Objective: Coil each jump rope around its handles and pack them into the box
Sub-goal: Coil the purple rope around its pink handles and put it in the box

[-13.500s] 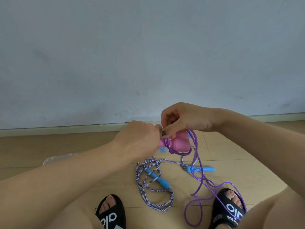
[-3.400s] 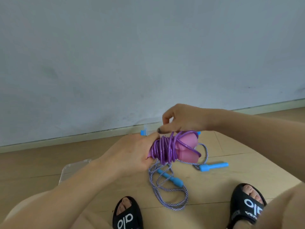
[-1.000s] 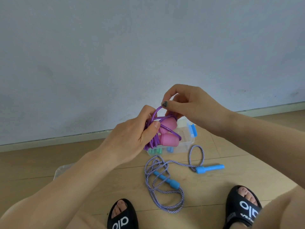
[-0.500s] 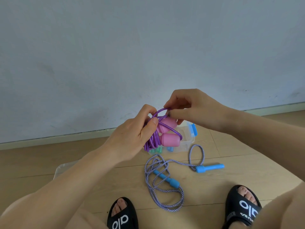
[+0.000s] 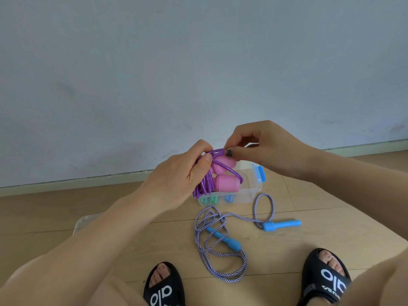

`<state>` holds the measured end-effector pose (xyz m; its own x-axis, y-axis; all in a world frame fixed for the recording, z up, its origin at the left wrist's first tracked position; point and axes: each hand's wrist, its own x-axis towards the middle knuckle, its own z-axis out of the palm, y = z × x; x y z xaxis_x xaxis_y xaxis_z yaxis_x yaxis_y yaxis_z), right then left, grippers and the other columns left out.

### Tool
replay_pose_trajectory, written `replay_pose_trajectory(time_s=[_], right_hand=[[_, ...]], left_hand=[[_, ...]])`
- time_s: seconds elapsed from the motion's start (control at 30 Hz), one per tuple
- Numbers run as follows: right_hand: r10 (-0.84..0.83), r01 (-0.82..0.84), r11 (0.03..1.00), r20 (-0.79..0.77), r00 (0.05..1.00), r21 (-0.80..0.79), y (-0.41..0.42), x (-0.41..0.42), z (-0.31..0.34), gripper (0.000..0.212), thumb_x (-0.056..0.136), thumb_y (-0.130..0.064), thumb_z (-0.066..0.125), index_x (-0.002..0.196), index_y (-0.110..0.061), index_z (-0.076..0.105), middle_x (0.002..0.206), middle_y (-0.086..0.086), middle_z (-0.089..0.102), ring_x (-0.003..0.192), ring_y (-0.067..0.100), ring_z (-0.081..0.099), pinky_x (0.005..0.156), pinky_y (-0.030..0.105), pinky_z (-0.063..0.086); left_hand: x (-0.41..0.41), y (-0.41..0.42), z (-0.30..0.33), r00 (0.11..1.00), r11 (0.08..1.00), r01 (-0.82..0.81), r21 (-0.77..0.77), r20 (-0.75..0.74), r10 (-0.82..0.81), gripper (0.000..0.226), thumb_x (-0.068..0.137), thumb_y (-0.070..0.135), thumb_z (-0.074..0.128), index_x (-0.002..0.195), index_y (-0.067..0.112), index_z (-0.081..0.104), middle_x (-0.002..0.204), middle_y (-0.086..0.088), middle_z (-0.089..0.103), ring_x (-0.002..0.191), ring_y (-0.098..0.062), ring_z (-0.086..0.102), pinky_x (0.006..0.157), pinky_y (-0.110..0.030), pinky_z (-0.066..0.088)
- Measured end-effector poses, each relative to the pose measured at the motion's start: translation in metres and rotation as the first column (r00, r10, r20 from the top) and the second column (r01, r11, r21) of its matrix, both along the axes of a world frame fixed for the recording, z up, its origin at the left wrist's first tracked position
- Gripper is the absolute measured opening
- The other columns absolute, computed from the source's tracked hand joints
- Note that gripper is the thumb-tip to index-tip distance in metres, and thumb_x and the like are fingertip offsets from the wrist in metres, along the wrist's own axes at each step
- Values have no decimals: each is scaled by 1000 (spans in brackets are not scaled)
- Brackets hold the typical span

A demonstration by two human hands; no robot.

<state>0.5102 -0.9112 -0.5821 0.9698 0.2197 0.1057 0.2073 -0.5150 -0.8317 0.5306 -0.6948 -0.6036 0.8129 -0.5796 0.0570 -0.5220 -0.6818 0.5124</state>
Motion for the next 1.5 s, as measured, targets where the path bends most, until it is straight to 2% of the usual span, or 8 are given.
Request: replay_pose_trajectory(time_s=[0.33, 0.67, 0.87, 1.1, 1.17, 1.3, 1.43, 1.5], right_hand=[[-155, 147, 951, 9, 988, 274, 17, -4, -7, 9, 88, -5, 66, 83, 0, 71, 84, 16, 73, 85, 36, 66, 81, 47, 53], [-243, 337, 801, -246, 938, 494, 32, -3, -13, 10, 88, -4, 66, 84, 4, 69, 85, 11, 72, 76, 18, 63, 80, 32, 56], [-127, 393, 760, -474, 871, 519, 23, 5, -10, 14, 84, -7, 69, 96, -9, 75, 88, 4, 66, 86, 20, 52, 87, 36, 46], [51, 435, 682, -632, 773, 588, 19, 8, -3, 9, 85, -7, 66, 85, -14, 72, 73, -1, 62, 82, 18, 49, 87, 33, 42], [155, 390, 695, -655, 739, 604, 16, 9, 2, 4, 85, -11, 65, 87, -13, 68, 82, 3, 58, 93, 21, 42, 93, 34, 42], [330, 320, 652, -636, 697, 688, 13, 10, 0, 25, 87, -18, 64, 110, -9, 61, 114, 14, 51, 107, 28, 49, 113, 48, 36], [390, 305, 594, -598, 700, 744, 15, 5, -5, 21, 90, -17, 61, 109, -9, 65, 113, 15, 57, 108, 28, 54, 109, 47, 42], [338, 249, 628, -547, 766, 737, 16, 1, -5, 11, 92, -11, 59, 103, -11, 63, 103, 13, 55, 95, 26, 55, 92, 39, 52]], left_hand=[[2, 5, 0, 1000, 997, 3, -80, -30, -6, 23, 104, 44, 24, 108, 31, 43, 69, -15, 54, 59, -27, 49, 58, -50, 41], [1, 4, 2, 991, 988, -2, -151, -129, -18, 26, 105, 43, 24, 114, 38, 48, 82, -12, 60, 71, -30, 55, 69, -54, 48], [3, 6, 2, 993, 986, 3, -169, -112, -22, 31, 100, 49, 23, 112, 38, 49, 85, -7, 61, 76, -26, 57, 73, -53, 47], [8, 9, 2, 996, 987, 51, -154, -59, -60, 35, 98, 54, 21, 116, 39, 47, 85, -3, 61, 77, -24, 58, 72, -52, 46], [8, 8, 3, 995, 981, 72, -182, -52, -83, 35, 98, 54, 22, 117, 38, 48, 87, -2, 61, 78, -24, 57, 73, -50, 46], [6, 5, 7, 992, 963, 83, -258, -68, -104, 28, 101, 46, 27, 117, 44, 50, 92, 3, 62, 82, -20, 57, 77, -41, 45], [3, 7, 9, 990, 958, 98, -271, -71, -121, 26, 103, 40, 31, 117, 43, 52, 95, 8, 64, 86, -16, 60, 76, -29, 46], [3, 9, 7, 989, 961, 100, -258, -83, -125, 28, 102, 44, 30, 116, 38, 53, 90, 4, 63, 80, -19, 58, 73, -33, 46]])
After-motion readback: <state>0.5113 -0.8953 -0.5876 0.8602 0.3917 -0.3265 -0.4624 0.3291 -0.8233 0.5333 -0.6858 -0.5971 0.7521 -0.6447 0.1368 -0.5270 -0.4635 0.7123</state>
